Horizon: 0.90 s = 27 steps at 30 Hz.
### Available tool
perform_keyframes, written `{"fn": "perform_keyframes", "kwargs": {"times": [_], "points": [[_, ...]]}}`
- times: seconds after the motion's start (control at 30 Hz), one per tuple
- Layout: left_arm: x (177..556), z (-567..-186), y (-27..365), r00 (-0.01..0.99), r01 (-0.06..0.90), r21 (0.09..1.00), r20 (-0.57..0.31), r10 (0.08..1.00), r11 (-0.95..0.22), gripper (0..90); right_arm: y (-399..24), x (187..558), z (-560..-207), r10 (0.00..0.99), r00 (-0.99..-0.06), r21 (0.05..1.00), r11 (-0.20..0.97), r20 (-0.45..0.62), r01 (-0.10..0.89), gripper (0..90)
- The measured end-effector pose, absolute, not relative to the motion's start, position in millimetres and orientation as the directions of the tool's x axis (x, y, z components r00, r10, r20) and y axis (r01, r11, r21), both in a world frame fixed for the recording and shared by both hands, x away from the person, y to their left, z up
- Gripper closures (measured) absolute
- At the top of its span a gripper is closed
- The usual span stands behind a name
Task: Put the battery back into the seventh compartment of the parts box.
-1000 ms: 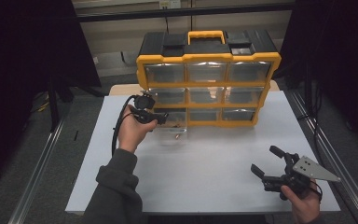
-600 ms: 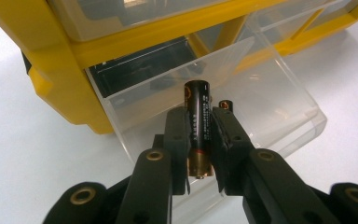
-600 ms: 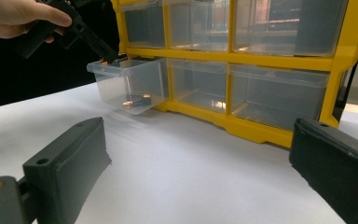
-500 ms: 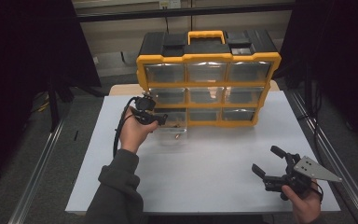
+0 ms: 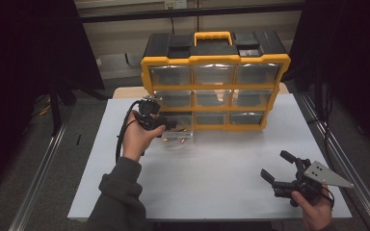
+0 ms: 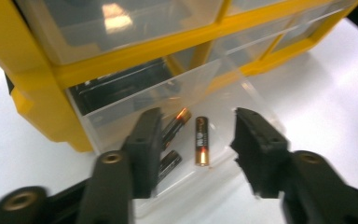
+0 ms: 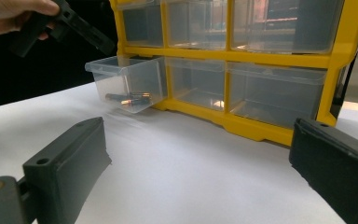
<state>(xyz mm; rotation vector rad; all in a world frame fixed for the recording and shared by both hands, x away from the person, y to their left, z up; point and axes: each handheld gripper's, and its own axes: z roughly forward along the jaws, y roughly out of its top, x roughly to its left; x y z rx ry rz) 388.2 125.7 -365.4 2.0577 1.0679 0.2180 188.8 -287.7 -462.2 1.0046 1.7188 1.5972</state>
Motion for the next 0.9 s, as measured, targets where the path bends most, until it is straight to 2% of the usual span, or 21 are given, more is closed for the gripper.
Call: {"fn": "perform_keyframes", "kwargs": {"times": [0.03,0.17,0.23,0.33,0.57,0.9], "points": [[385.3,-363.6,127.7,0.645,0.607,0.717,-0.193,0.739,-0.342,47.7,-287.6,188.4,-462.4,0.833,-0.547,0.99,-0.002,0.079,0.14,3.8],[371.8,-365.1,132.6,0.686,0.554,0.777,-0.225,0.692,-0.297,31.5,-286.3,187.4,-460.7,0.832,-0.55,0.991,0.001,0.073,0.134,3.8],[365.9,-367.5,137.0,0.694,0.537,0.798,-0.234,0.681,-0.274,29.9,-285.6,187.2,-460.9,0.831,-0.552,0.99,0.009,0.07,0.138,3.8],[355.7,-376.5,147.0,0.716,0.492,0.837,-0.233,0.658,-0.24,22.5,-285.5,187.9,-461.4,0.833,-0.549,0.99,0.008,0.071,0.14,3.8],[343.1,-393.9,163.9,0.739,0.435,0.878,-0.222,0.636,-0.2,16.0,-285.5,188.0,-462.1,0.833,-0.548,0.99,0.009,0.072,0.143,3.8],[328.8,-413.5,182.1,0.752,0.404,0.897,-0.213,0.623,-0.181,10.0,-284.6,188.1,-462.2,0.829,-0.554,0.989,0.016,0.068,0.145,3.8]]}}
